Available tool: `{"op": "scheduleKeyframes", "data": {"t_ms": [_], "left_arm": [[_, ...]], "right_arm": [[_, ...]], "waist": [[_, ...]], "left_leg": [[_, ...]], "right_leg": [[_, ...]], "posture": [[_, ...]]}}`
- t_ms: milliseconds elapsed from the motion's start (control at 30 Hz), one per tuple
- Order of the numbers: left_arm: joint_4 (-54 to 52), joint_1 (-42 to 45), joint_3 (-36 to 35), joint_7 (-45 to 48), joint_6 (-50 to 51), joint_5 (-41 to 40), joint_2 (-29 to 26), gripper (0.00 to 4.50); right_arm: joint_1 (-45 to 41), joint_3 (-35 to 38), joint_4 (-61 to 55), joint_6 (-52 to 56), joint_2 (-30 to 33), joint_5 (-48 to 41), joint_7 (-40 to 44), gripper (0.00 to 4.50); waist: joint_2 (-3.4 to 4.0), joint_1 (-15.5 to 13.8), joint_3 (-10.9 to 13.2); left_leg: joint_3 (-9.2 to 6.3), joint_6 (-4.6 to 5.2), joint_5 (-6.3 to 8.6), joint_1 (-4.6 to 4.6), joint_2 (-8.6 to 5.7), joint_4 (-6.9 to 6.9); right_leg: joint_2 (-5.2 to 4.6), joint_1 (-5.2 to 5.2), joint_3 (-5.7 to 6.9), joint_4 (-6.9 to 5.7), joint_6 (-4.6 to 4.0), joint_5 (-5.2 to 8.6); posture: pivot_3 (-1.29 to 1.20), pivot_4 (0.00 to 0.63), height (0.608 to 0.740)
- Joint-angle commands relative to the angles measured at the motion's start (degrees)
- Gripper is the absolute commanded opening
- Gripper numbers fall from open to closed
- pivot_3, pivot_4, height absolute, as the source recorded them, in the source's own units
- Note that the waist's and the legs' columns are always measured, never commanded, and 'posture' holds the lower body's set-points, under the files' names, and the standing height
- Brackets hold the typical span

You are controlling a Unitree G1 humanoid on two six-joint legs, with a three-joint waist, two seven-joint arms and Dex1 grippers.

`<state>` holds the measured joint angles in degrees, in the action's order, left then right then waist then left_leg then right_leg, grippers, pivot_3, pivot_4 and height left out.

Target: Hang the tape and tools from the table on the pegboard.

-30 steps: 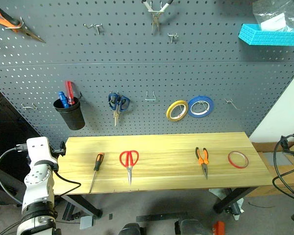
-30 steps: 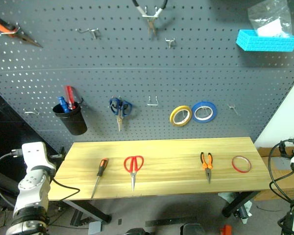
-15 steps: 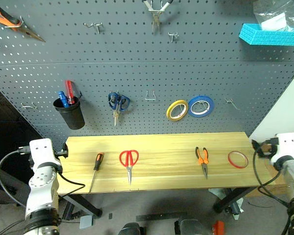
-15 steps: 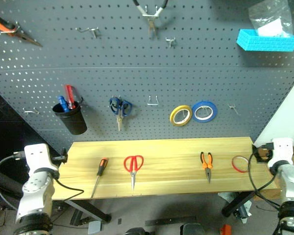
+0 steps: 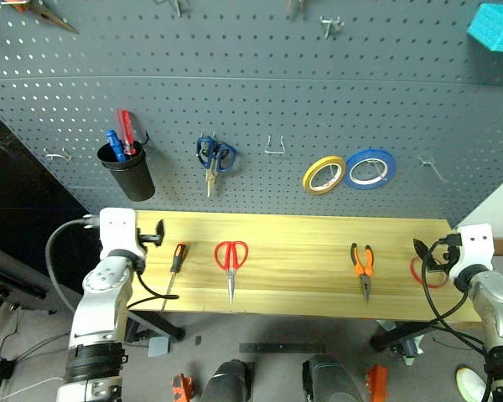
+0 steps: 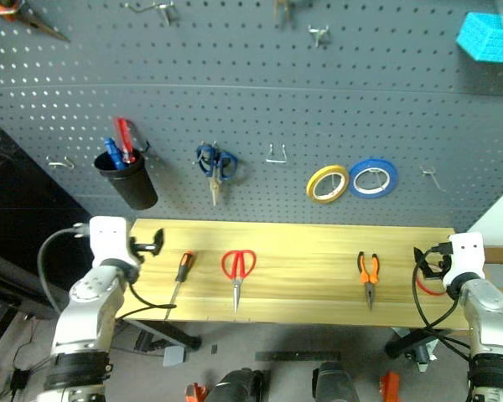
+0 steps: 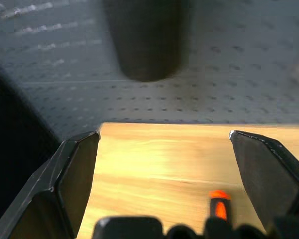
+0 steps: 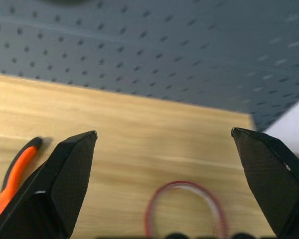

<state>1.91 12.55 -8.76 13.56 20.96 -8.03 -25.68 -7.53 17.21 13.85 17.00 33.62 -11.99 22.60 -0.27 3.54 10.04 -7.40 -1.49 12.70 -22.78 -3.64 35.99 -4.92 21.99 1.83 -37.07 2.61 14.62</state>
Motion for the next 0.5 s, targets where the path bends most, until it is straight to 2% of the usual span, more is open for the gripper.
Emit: {"op": "scheduleKeyframes", "data": {"t_ms": [33, 100, 233, 333, 500], "left_arm": [[-6.73, 3.09, 8.57, 10.91, 0.75, -1.30, -1.16, 4.49], [-9.00, 5.34, 14.04, 17.82, 1.74, -2.27, -1.42, 4.49], [-11.82, 11.18, 23.49, 31.35, 3.36, -5.98, -0.36, 4.49], [-11.02, 14.69, 27.17, 36.82, 2.75, -6.66, 0.67, 4.49], [-7.85, 18.52, 30.07, 40.10, 0.05, -5.15, 3.17, 4.49]], "right_arm": [[-0.01, -1.30, -4.16, 5.48, 1.36, 0.07, 0.99, 4.50], [-1.36, -2.29, -3.70, 9.58, 1.71, 0.55, 0.51, 4.50], [-7.96, -3.96, 5.88, 13.78, 2.81, 2.08, 0.15, 4.50], [-12.84, -5.94, 13.92, 14.20, 3.13, 3.91, 0.39, 4.50], [-21.28, -8.01, 29.05, 10.89, 2.83, 6.20, 1.50, 4.50]], "waist": [[-0.03, -0.18, 0.75], [-0.15, -0.11, 1.79], [-0.32, 0.59, 3.72], [-0.57, 1.53, 4.48], [-0.76, 2.03, 5.69]], "left_leg": [[0.05, 0.00, 0.00, -0.11, 0.00, 0.00], [0.29, 0.03, 0.02, -0.15, 0.00, 0.00], [0.99, 0.27, 0.14, -0.10, 0.01, 0.04], [1.25, 0.42, 0.22, -0.08, 0.05, 0.06], [1.67, 0.46, 0.25, -0.15, 0.16, 0.04]], "right_leg": [[-0.01, 0.12, -0.06, 0.00, -0.01, -0.01], [-0.02, 0.21, -0.27, 0.02, -0.01, -0.02], [-0.02, 0.38, -0.97, 0.05, 0.13, -0.07], [-0.02, 0.45, -1.15, 0.08, 0.20, -0.10], [0.03, 0.66, -1.25, -0.01, 0.21, -0.11]], "posture": [[-0.20, 0.242, 0.740], [-0.20, 0.261, 0.740], [-0.21, 0.287, 0.740], [-0.20, 0.298, 0.740], [-0.18, 0.311, 0.740]]}}
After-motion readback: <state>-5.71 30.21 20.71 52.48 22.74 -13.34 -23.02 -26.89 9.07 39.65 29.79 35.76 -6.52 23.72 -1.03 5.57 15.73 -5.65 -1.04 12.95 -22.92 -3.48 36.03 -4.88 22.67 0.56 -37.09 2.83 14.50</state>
